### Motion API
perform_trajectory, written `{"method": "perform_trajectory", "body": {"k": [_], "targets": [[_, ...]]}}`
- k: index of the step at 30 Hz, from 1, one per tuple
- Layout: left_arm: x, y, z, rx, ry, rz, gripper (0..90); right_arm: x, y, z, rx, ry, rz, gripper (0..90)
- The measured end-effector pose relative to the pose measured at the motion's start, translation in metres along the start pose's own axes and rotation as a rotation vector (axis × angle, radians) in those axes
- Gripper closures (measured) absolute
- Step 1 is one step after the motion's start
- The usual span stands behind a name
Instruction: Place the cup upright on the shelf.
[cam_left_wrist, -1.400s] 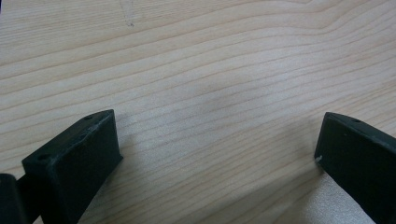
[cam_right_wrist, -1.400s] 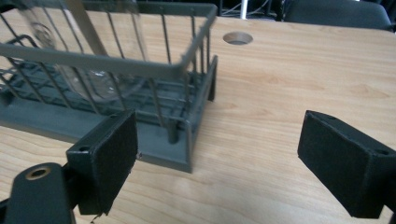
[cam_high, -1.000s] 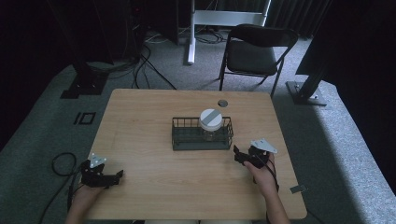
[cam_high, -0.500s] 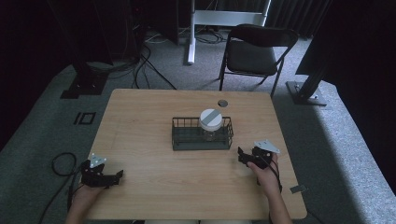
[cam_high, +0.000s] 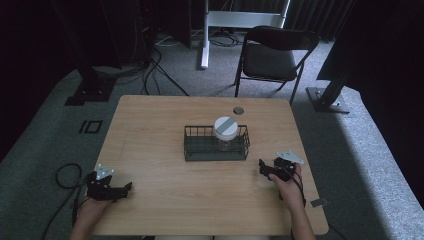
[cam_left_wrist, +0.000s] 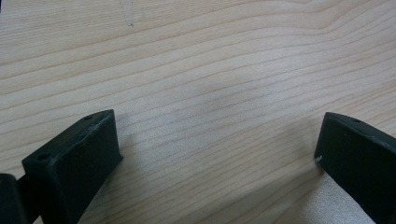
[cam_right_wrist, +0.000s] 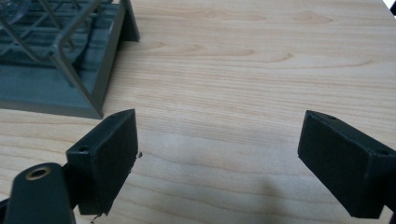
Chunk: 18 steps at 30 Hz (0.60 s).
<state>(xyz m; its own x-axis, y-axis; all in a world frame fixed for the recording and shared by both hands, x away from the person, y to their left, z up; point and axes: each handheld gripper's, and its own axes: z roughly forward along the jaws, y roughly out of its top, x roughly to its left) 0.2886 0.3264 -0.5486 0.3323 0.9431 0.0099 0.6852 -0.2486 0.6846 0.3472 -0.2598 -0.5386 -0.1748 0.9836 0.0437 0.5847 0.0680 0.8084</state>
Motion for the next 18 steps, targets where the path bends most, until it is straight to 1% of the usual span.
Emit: {"method": "perform_trajectory", "body": {"k": [6, 8, 12, 18], "targets": [[0.0000, 0.0000, 0.0000, 0.000, 0.000, 0.000, 0.1, -0.0020, -0.0028, 0.0025, 0.021, -0.011, 0.004, 12.0], [0.0000, 0.0000, 0.0000, 0.000, 0.000, 0.000, 0.1, -0.0020, -0.0038, 0.0032, 0.033, -0.023, -0.012, 12.0], [0.0000, 0.0000, 0.0000, 0.000, 0.000, 0.000, 0.1, -0.0030, -0.0063, 0.0055, 0.054, -0.031, -0.009, 12.0], [0.0000, 0.0000, 0.0000, 0.000, 0.000, 0.000, 0.2, -0.0040, -0.0076, 0.0073, 0.076, -0.030, -0.003, 12.0]]}}
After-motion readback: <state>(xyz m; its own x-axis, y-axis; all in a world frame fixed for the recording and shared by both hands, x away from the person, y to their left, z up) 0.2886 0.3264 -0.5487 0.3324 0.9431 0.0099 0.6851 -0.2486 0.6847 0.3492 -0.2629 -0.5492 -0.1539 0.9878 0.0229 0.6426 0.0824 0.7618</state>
